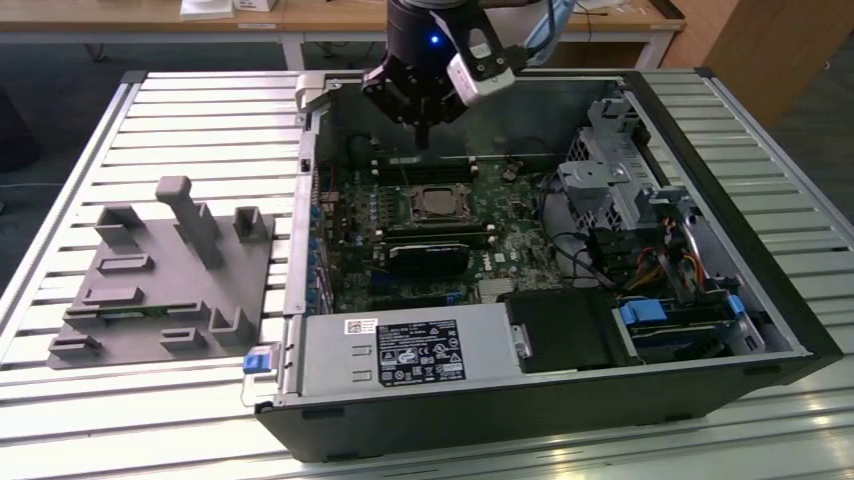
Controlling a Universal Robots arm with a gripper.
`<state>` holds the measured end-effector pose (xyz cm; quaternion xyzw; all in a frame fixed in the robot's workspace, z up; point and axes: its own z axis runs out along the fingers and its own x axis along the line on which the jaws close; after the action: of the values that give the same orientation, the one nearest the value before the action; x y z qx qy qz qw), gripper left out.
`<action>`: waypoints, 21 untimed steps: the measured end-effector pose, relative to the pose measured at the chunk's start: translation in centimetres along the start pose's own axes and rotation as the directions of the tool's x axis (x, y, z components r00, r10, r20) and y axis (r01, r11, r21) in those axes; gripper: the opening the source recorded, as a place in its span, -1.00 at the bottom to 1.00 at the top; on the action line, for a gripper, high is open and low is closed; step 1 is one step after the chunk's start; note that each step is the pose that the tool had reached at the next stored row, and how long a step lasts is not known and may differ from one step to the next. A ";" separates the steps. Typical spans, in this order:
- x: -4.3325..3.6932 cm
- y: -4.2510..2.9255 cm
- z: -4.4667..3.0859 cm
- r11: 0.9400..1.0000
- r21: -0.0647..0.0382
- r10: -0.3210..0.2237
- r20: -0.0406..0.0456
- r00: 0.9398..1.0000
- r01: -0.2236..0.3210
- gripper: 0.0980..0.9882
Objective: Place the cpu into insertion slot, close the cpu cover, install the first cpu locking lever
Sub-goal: 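Close the cpu cover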
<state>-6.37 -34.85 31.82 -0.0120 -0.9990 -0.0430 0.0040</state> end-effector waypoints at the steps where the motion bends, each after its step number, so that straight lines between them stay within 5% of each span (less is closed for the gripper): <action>1: 0.07 0.03 0.09 1.000 0.000 0.000 0.000 1.000 0.000 -0.98; 21: 0.67 -0.14 2.30 1.000 0.000 -0.029 0.000 1.000 0.029 -0.98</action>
<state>-7.06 -34.77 29.52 0.0024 -0.9991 -0.0430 0.0033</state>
